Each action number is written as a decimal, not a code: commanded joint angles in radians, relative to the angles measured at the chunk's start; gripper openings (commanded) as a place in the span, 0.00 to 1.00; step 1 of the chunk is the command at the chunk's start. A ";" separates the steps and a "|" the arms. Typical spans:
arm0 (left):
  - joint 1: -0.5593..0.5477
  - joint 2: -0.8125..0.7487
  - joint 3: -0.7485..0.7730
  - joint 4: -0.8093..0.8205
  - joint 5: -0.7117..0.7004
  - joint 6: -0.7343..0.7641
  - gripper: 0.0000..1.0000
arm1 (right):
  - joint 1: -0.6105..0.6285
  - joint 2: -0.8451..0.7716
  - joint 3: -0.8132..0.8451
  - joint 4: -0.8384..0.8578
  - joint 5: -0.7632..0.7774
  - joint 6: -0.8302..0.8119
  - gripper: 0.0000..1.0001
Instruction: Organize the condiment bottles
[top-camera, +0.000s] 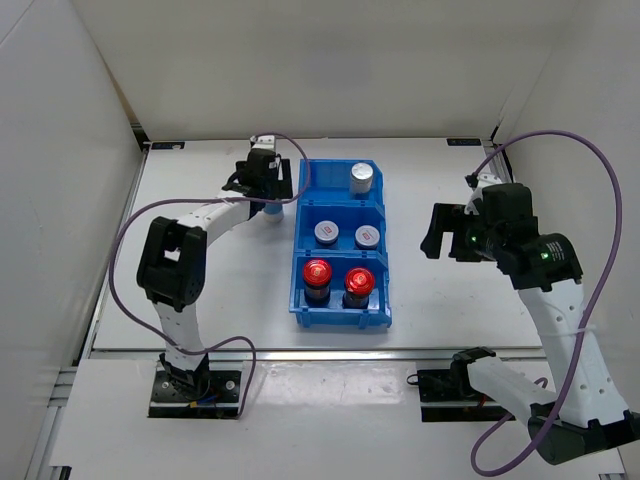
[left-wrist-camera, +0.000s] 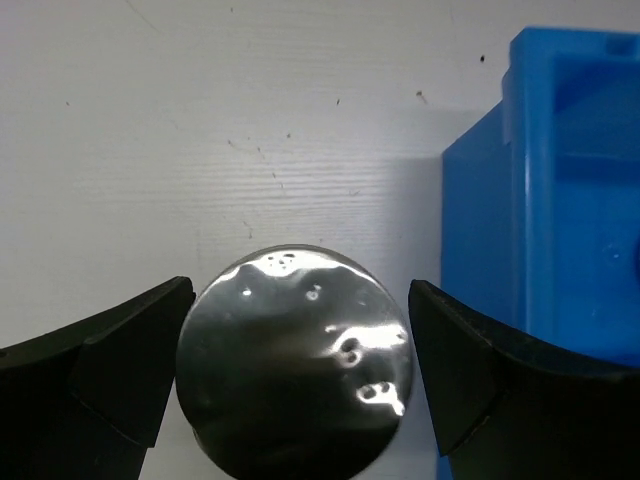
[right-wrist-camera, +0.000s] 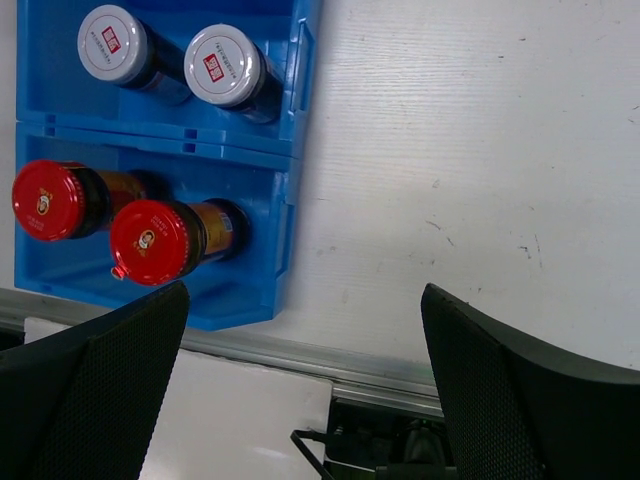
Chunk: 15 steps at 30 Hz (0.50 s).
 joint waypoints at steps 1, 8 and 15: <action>-0.002 -0.016 0.015 -0.021 -0.012 -0.040 0.99 | -0.004 -0.022 0.036 -0.012 0.017 -0.021 1.00; -0.002 -0.049 0.006 -0.012 -0.012 -0.051 0.76 | -0.004 -0.040 0.014 -0.012 0.027 -0.021 1.00; -0.049 -0.145 0.067 0.036 -0.081 0.004 0.27 | -0.004 -0.050 0.005 -0.012 0.036 -0.021 1.00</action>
